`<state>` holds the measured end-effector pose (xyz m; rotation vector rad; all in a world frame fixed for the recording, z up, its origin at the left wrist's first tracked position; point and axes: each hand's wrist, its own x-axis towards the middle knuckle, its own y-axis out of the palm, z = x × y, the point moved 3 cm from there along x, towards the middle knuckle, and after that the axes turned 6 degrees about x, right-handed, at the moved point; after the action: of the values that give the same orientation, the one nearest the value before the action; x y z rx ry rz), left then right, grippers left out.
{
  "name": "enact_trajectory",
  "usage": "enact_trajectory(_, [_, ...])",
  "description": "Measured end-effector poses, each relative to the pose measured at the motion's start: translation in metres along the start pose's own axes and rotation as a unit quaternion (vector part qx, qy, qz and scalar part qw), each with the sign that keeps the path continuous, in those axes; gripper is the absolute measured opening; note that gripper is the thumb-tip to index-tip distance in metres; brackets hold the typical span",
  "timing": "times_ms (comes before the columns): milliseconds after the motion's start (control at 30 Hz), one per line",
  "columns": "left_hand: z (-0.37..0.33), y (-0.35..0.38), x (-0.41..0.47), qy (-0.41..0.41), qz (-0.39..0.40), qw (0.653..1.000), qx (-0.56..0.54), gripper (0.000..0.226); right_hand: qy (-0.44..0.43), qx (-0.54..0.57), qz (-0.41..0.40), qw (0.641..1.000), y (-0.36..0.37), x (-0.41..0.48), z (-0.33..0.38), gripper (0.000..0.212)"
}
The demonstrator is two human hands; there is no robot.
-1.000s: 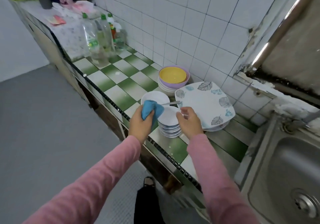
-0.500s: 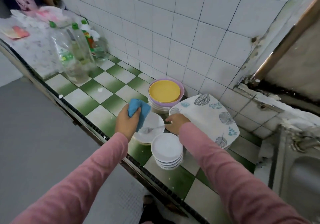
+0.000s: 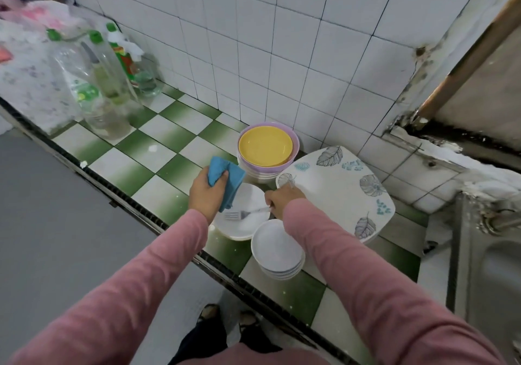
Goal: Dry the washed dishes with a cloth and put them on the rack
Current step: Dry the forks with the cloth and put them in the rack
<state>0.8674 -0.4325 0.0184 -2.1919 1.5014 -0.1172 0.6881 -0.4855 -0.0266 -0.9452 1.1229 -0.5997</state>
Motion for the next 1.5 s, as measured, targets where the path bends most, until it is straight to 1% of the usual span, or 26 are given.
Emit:
enact_trajectory(100, [0.002, 0.000, 0.003, 0.002, 0.024, 1.000, 0.016, 0.016, 0.024, -0.014, 0.010, 1.000, -0.001, 0.002, 0.004, 0.036])
enact_trajectory(200, [0.005, -0.005, 0.008, 0.009, 0.029, 0.999, 0.029, 0.014, 0.057, -0.019, 0.019, 0.998, -0.003, 0.008, 0.013, 0.036])
enact_trajectory(267, [0.009, -0.007, 0.012, 0.006, 0.033, 0.999, 0.026, 0.013, 0.073, -0.015, 0.001, 0.997, -0.005, 0.008, 0.018, 0.035])
enact_trajectory(367, [0.012, -0.009, 0.016, -0.008, 0.048, 0.999, 0.017, 0.014, 0.068, 0.005, -0.039, 0.997, -0.008, 0.008, 0.023, 0.034])
enact_trajectory(467, [0.011, -0.009, 0.020, -0.014, 0.072, 0.997, 0.027, 0.013, 0.072, 0.038, -0.047, 0.996, -0.007, 0.003, 0.024, 0.036])
enact_trajectory(567, [0.011, -0.011, 0.023, -0.017, 0.085, 0.996, 0.029, 0.013, 0.093, 0.089, -0.048, 0.991, -0.004, -0.004, 0.020, 0.031])
enact_trajectory(733, [0.010, -0.012, 0.025, -0.014, 0.099, 0.995, 0.017, 0.012, 0.166, 0.158, -0.061, 0.971, 0.000, -0.020, 0.012, 0.024])
enact_trajectory(833, [0.005, -0.009, 0.027, -0.009, 0.110, 0.994, -0.001, 0.011, 0.212, 0.222, -0.080, 0.948, -0.003, -0.030, 0.005, 0.023])
enact_trajectory(900, [0.000, -0.008, 0.027, 0.001, 0.114, 0.993, -0.020, 0.010, 0.233, 0.287, -0.088, 0.925, -0.003, -0.038, 0.002, 0.023])
enact_trajectory(967, [-0.004, -0.009, 0.029, 0.007, 0.110, 0.993, -0.034, 0.011, 0.248, 0.361, -0.108, 0.893, -0.002, -0.044, -0.002, 0.021])
enact_trajectory(1067, [-0.006, -0.013, 0.033, 0.010, 0.099, 0.994, -0.048, 0.013, 0.246, 0.469, -0.145, 0.836, -0.002, -0.054, -0.004, 0.016])
enact_trajectory(1133, [-0.007, -0.016, 0.036, 0.012, 0.103, 0.993, -0.051, 0.012, 0.238, 0.516, -0.167, 0.806, -0.004, -0.058, -0.003, 0.019])
enact_trajectory(1233, [-0.011, -0.018, 0.040, 0.025, 0.109, 0.992, -0.061, 0.010, 0.241, 0.545, -0.195, 0.779, -0.009, -0.061, 0.001, 0.022])
enact_trajectory(1300, [-0.018, -0.020, 0.044, 0.034, 0.113, 0.991, -0.065, 0.006, 0.233, 0.563, -0.219, 0.762, -0.017, -0.061, 0.006, 0.021])
enact_trajectory(1400, [-0.028, -0.023, 0.052, 0.054, 0.113, 0.990, -0.066, 0.003, 0.204, 0.590, -0.263, 0.736, -0.030, -0.062, 0.015, 0.015])
enact_trajectory(1500, [-0.041, -0.024, 0.057, 0.071, 0.118, 0.988, -0.071, 0.002, 0.167, 0.617, -0.307, 0.705, -0.047, -0.064, 0.025, 0.014])
